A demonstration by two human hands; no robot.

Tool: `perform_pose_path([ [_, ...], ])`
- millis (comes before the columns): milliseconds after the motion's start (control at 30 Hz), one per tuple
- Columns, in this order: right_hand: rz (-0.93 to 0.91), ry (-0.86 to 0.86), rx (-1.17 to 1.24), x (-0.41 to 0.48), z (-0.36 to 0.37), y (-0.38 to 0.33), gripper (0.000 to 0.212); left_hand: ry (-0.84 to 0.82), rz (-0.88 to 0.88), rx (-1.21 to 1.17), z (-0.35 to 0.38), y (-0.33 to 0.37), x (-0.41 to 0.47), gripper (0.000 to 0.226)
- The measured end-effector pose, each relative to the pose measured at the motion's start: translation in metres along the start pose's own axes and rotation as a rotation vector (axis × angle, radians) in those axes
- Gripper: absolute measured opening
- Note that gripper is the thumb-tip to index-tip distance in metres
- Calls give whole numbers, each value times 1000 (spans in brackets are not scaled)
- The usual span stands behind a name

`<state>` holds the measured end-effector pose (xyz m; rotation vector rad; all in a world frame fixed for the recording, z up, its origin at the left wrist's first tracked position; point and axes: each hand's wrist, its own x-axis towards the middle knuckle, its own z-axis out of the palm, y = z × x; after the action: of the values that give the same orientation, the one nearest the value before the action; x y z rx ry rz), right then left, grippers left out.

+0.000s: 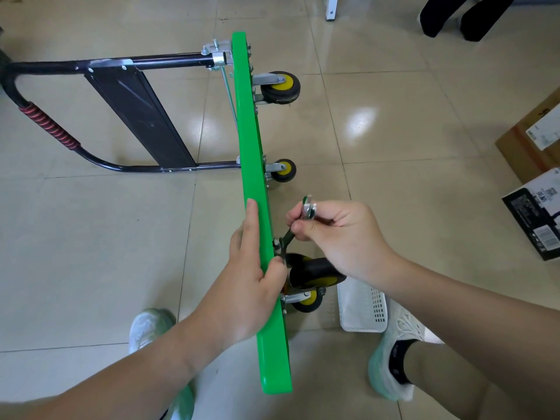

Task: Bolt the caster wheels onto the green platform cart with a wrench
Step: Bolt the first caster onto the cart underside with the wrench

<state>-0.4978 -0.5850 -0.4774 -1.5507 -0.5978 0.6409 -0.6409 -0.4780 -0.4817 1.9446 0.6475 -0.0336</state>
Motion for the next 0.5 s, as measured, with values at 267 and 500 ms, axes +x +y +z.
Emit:
perform_pose_path([
  [267,140,26,32,56,-17,-9,13,-36,-20,-5,-3,1,-2,90],
  [500,266,-67,-20,83,-1,1,11,-53,-19,11,-5,0,-2,92],
])
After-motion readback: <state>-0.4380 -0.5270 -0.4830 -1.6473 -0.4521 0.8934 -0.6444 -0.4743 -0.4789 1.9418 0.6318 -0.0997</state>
